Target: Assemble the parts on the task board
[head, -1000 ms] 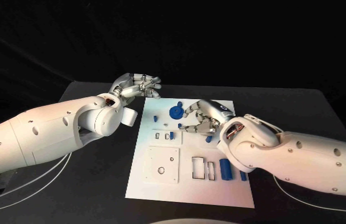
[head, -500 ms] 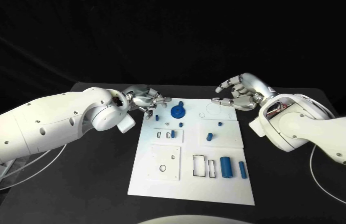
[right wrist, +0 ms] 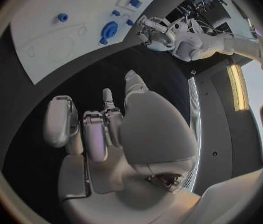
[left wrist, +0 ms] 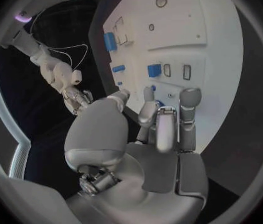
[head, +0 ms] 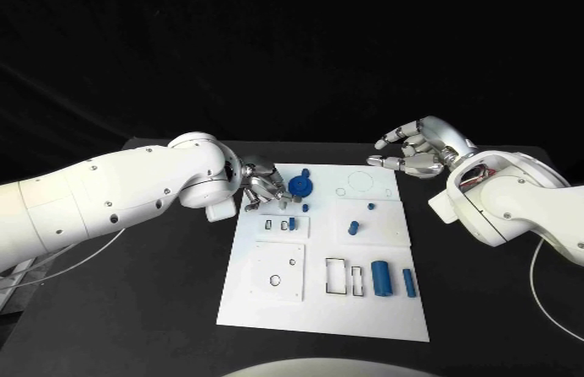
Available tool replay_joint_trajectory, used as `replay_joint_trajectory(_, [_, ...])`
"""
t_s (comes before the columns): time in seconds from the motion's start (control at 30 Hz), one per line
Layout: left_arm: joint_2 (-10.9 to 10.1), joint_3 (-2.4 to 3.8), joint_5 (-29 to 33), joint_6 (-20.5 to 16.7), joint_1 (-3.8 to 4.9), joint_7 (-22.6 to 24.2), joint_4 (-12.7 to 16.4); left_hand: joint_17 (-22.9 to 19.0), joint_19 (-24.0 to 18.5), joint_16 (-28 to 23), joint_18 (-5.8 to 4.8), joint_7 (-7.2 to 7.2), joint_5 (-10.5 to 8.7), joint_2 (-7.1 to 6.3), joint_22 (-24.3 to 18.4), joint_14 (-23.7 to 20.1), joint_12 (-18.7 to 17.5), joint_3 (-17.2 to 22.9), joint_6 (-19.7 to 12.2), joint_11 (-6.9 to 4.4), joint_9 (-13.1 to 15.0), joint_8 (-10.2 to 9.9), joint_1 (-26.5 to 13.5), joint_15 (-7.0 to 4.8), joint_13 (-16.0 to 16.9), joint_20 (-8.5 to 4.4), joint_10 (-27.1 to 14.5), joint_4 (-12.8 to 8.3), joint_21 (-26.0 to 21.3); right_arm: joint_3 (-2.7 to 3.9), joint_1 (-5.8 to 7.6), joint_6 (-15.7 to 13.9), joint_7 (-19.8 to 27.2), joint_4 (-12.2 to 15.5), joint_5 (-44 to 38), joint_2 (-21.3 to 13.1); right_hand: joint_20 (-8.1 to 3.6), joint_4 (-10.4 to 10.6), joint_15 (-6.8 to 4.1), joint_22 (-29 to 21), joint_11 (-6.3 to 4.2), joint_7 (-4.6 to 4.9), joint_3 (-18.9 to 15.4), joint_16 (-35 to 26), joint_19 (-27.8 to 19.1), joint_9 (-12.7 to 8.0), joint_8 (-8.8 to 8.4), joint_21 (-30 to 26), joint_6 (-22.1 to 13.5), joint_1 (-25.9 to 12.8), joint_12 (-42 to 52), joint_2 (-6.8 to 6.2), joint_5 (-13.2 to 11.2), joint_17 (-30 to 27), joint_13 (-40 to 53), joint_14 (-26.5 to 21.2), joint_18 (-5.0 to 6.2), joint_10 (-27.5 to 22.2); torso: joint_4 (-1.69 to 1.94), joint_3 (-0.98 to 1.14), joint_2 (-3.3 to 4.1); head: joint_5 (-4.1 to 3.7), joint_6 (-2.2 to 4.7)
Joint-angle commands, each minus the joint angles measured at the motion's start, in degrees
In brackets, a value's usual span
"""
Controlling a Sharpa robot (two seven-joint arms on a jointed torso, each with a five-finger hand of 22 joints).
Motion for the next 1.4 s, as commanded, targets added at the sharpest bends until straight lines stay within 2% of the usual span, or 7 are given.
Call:
replay_joint_trajectory(0.03, [1.1, -0.19, -5.4, 5.7, 0.32, -3.9, -0.7, 2.0, 0.5, 0.2, -0.74, -0.41, -0.12, 0.37, 0.2, 2.7, -0.1, -0.2, 0.0, -0.04, 0.1, 0.3, -0.2, -0.46, -0.5, 0.01, -0.1, -0.1, 0.5, 0.01, 0.03, 1.0, -0.3, -0.1, 0.6, 0.1, -0.06, 0.0, 0.17, 2.0, 0.18, 0.01, -0.2, -0.2, 0.0, 0.1, 0.26, 0.0, 0.4, -0.5, -0.4, 0.11, 0.0, 6.0, 6.0, 4.0, 0.69, -0.2, -0.03, -0.06, 0.09, 0.03, -0.08])
replay_joint_trajectory(0.4, [4.0, -0.77, -6.8, 9.1, 0.72, -4.9, -3.1, 1.6, 0.1, 0.0, -0.71, -0.34, -0.09, 0.46, 0.1, 2.6, -0.7, -0.5, -0.4, 0.02, 0.4, 0.5, -0.8, -0.43, -1.5, -0.02, -0.9, 0.0, 0.5, 0.01, 0.04, 1.3, -1.3, -0.5, 0.0, 0.3, -0.07, 0.0, 0.15, 2.1, 0.18, 0.01, -0.4, -0.2, 0.1, 0.1, 0.27, 0.1, 0.3, -0.6, -0.4, 0.1, 0.0, 6.1, 6.0, 4.1, 0.66, -0.2, -0.06, -0.1, 0.21, 0.13, -0.25])
replay_joint_trajectory(0.6, [5.1, -1.18, -7.0, 9.6, 0.75, -5.1, -4.2, 1.5, -0.1, -0.1, -0.69, -0.31, -0.16, 0.47, 0.0, 2.6, -0.9, -0.7, -0.5, 0.05, 0.5, 0.5, -1.1, -0.4, -1.8, -0.01, -1.1, 0.0, 0.5, 0.0, 0.04, 1.4, -1.6, -0.6, -0.1, 0.5, -0.08, 0.0, 0.15, 2.1, 0.17, 0.0, -0.4, -0.2, 0.0, 0.1, 0.28, 0.0, 0.3, -0.7, -0.5, 0.08, 0.0, 6.0, 6.0, 4.0, 0.68, -0.2, -0.14, -0.09, 0.27, 0.15, -0.41])
replay_joint_trajectory(0.93, [5.9, -1.38, -6.9, 10.4, 0.75, -5.2, -4.7, 1.4, -0.1, -0.1, -0.7, -0.29, -0.21, 0.51, 0.0, 2.5, -0.9, -0.8, -0.6, 0.07, 0.6, 0.6, -1.3, -0.38, -1.8, 0.0, -1.2, 0.0, 0.6, -0.01, 0.01, 1.5, -1.8, -1.1, -0.3, 0.9, -0.08, 0.0, 0.15, 2.1, 0.17, 0.0, -0.4, -0.2, 0.0, 0.1, 0.28, 0.0, 0.3, -0.7, -0.5, 0.08, 0.0, 6.0, 6.0, 4.0, 0.68, -0.2, -0.04, -0.04, 0.25, 0.07, -0.71])
replay_joint_trajectory(1.17, [6.5, -1.5, -6.5, 11.1, 0.74, -5.2, -4.9, 1.4, -0.2, -0.1, -0.69, -0.3, -0.19, 0.59, 0.0, 2.5, -1.0, -0.8, -0.6, 0.07, 0.6, 0.6, -1.4, -0.38, -2.0, 0.0, -1.3, 0.0, 0.6, -0.01, 0.0, 1.6, -1.9, -1.2, -0.3, 1.0, -0.09, 0.0, 0.14, 2.1, 0.17, 0.0, -0.5, -0.2, 0.0, 0.1, 0.3, 0.0, 0.2, -0.8, -0.5, 0.11, 0.0, 6.0, 5.9, 4.0, 0.68, -0.2, -0.13, -0.12, 0.23, 0.06, -0.89])
replay_joint_trajectory(1.4, [6.8, -1.58, -6.3, 11.7, 0.73, -5.2, -5.2, 1.3, -0.3, -0.1, -0.69, -0.33, -0.07, 0.88, 0.1, 2.5, -1.0, -0.6, -0.7, 0.05, 0.8, 0.7, -1.1, -0.38, -2.0, 0.02, -1.4, -0.1, 0.6, -0.01, -0.01, 1.6, -2.1, -1.3, -0.6, 1.0, -0.09, 0.0, 0.14, 2.1, 0.16, 0.0, -0.6, -0.2, 0.0, 0.1, 0.31, -0.1, 0.2, -0.8, -0.5, 0.13, 0.0, 5.9, 5.9, 4.0, 0.69, -0.3, -0.08, -0.11, 0.18, 0.02, -1.07])
